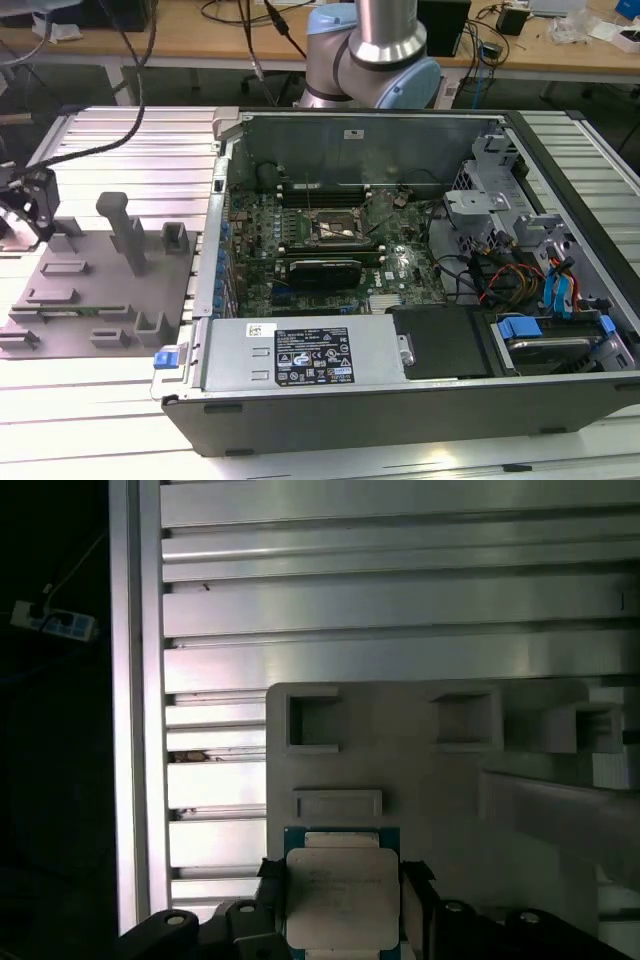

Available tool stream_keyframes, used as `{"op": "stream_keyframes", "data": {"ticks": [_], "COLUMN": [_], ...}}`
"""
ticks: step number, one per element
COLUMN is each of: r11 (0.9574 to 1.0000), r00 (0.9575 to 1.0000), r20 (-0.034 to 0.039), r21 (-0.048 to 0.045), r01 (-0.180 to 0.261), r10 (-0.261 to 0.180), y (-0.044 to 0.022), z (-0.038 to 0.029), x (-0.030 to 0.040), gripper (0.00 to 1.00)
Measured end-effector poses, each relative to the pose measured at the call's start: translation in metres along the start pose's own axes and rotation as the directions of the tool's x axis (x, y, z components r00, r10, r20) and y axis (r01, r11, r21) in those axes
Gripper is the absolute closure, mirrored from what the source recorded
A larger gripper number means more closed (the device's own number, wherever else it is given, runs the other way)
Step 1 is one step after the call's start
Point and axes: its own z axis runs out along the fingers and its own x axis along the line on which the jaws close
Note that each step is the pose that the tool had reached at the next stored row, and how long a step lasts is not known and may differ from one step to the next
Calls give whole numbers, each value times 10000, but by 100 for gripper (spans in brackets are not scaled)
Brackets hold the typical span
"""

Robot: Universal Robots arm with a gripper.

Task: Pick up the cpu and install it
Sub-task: 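Pick up the cpu and move it towards the insertion slot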

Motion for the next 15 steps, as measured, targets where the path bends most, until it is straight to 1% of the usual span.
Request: {"op": "stream_keyframes", "data": {"ticks": [1, 6, 15], "r11": [10000, 10000, 10000], "r00": [10000, 10000, 10000], "r20": [6, 19, 35], "r21": [0, 0, -1], "r01": [0, 1, 1], "r10": [0, -1, -1], "y": [12, 21, 40], "z": [-166, -265, -480], "x": [4, 6, 11], "gripper": [45, 45, 45]}}
